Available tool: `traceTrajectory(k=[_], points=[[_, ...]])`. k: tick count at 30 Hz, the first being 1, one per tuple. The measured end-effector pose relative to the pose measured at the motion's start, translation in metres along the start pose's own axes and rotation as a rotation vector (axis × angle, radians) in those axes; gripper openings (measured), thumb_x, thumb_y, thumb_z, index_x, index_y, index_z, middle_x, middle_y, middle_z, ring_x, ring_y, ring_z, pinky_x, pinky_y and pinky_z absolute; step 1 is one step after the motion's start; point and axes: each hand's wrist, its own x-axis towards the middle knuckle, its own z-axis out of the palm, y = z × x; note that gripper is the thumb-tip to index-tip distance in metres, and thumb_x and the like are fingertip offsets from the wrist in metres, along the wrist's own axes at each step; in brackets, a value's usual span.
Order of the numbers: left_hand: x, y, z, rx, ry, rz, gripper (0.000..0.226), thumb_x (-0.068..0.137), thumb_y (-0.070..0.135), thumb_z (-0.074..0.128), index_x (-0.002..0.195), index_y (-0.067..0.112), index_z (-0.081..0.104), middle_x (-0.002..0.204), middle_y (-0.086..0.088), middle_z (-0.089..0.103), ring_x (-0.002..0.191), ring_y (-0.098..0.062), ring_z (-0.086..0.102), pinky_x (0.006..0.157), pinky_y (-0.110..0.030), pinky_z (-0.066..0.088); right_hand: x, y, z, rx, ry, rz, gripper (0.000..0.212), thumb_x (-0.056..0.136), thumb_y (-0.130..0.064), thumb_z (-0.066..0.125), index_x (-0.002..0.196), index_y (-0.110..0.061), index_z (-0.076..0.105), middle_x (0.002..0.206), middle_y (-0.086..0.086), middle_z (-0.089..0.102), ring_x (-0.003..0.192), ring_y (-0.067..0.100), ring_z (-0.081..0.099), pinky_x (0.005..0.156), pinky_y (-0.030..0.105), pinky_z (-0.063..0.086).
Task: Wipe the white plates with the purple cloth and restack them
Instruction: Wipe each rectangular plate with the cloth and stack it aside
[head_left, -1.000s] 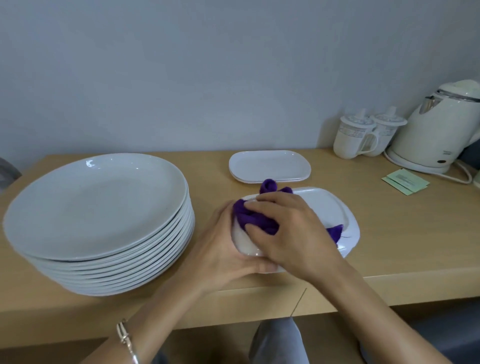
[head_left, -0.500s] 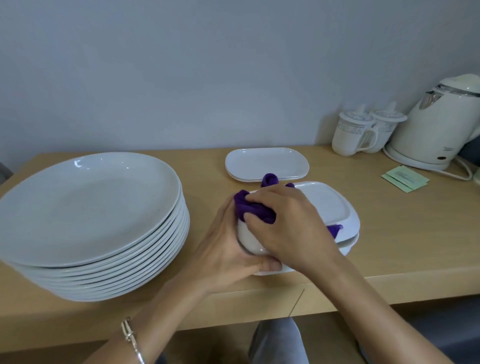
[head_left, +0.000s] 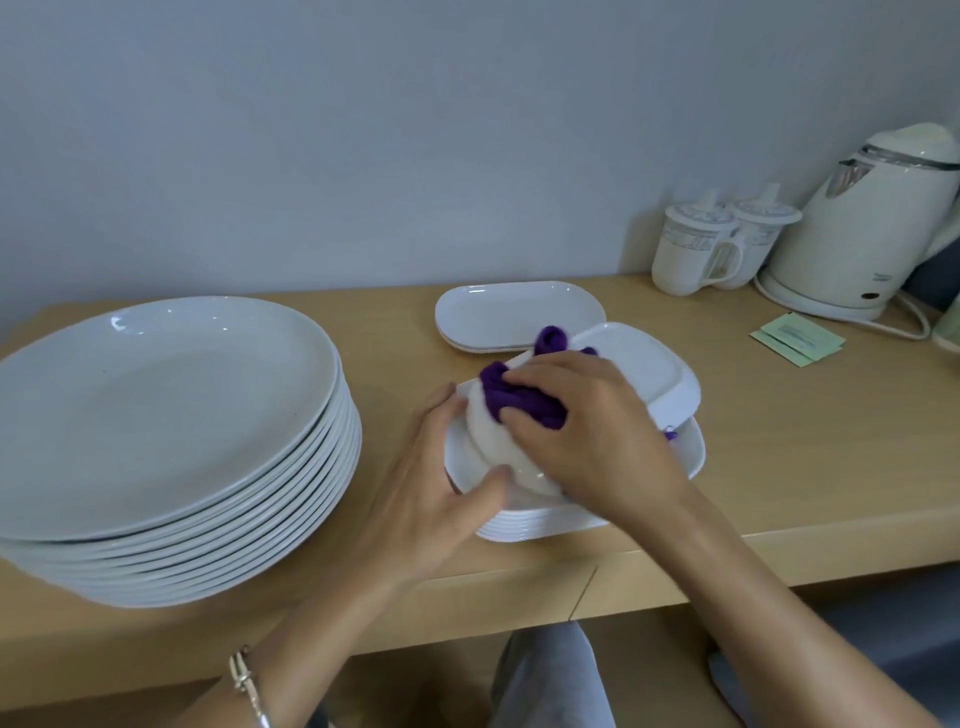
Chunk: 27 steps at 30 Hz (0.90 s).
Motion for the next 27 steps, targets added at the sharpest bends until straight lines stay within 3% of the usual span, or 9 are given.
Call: traceTrajectory(k=[3,7,10,12,15,17,20,23,27], points=[[-0.009,0.000,-0.003,0.073,-0.018,-0.043,0.088,0.057,0.072,0.051,0.137,0.054,0.019,0.139,0.045,0.018,0.118,0.034,0.019,0.085,0.005,0.028,0.004,0.015,-0.017,-0.029,0.032,0.104,0.018,0.080,-0.015,0.069,0.097,-0.016,0.074,0.094,0.000,0.069,0.091,0.007,0.045,0.074,0.019,0.035],[-0.001,0.022,-0.002,0.052,-0.043,-0.004,0.079,0.056,0.064,0.071,0.119,0.073,0.023,0.125,0.049,0.032,0.118,0.025,0.033,0.087,-0.002,0.036,0.000,-0.001,-0.002,0.008,0.035,0.072,0.014,0.079,-0.015,0.067,0.091,-0.013,0.074,0.089,0.003,0.069,0.088,0.011,0.049,0.077,0.026,0.039],[0.003,0.024,-0.003,0.017,0.006,0.066,0.088,0.061,0.044,0.087,0.136,0.045,0.040,0.136,0.022,0.049,0.128,-0.002,0.049,0.101,-0.030,0.047,0.003,-0.020,0.009,0.074,-0.009,0.097,0.012,0.083,-0.018,0.062,0.089,-0.012,0.071,0.088,0.002,0.066,0.084,0.013,0.053,0.076,0.029,0.040],[0.005,0.026,-0.005,0.024,0.012,0.079,0.088,0.061,0.037,0.089,0.136,0.036,0.043,0.134,0.014,0.051,0.127,-0.006,0.051,0.100,-0.035,0.048,0.007,-0.028,0.008,0.118,-0.040,0.139,0.014,0.084,-0.021,0.058,0.090,-0.014,0.070,0.086,0.001,0.065,0.082,0.014,0.053,0.074,0.030,0.042],[0.013,0.025,-0.003,0.046,0.027,0.069,0.086,0.051,0.038,0.090,0.126,0.033,0.048,0.125,0.008,0.058,0.119,-0.016,0.059,0.092,-0.041,0.054,0.011,-0.034,0.003,0.187,-0.088,0.199,0.017,0.085,-0.023,0.056,0.094,-0.014,0.068,0.082,0.009,0.065,0.083,0.021,0.057,0.074,0.034,0.047],[0.016,0.026,-0.001,0.018,0.057,0.063,0.069,0.051,0.033,0.089,0.111,0.031,0.054,0.109,0.004,0.066,0.104,-0.019,0.066,0.080,-0.047,0.057,0.010,-0.036,-0.001,0.228,-0.117,0.204,0.016,0.085,-0.025,0.058,0.095,-0.017,0.068,0.088,0.011,0.067,0.086,0.020,0.057,0.077,0.033,0.047],[0.015,0.033,-0.003,-0.026,0.041,0.089,0.056,0.056,0.017,0.087,0.098,0.037,0.057,0.099,0.005,0.069,0.094,-0.014,0.069,0.076,-0.042,0.058,0.007,-0.038,-0.006,0.266,-0.154,0.168,0.014,0.086,-0.025,0.059,0.091,-0.020,0.071,0.083,0.006,0.067,0.084,0.014,0.057,0.073,0.025,0.045],[0.009,0.037,-0.009,-0.052,-0.020,0.108,0.066,0.058,0.005,0.086,0.091,0.053,0.054,0.098,0.019,0.066,0.089,-0.002,0.067,0.073,-0.025,0.057,0.006,-0.035,-0.006,0.171,-0.169,0.084,0.013,0.086,-0.024,0.057,0.084,-0.018,0.068,0.076,0.001,0.064,0.080,0.014,0.055,0.071,0.029,0.044],[0.003,0.030,-0.014,-0.010,-0.050,0.052,0.067,0.047,0.038,0.082,0.092,0.070,0.044,0.109,0.029,0.054,0.103,0.009,0.057,0.078,-0.012,0.048,-0.001,-0.030,0.014,0.018,-0.102,-0.002,0.020,0.082,-0.026,0.056,0.092,-0.016,0.070,0.091,-0.003,0.066,0.091,0.018,0.055,0.078,0.035,0.047]])
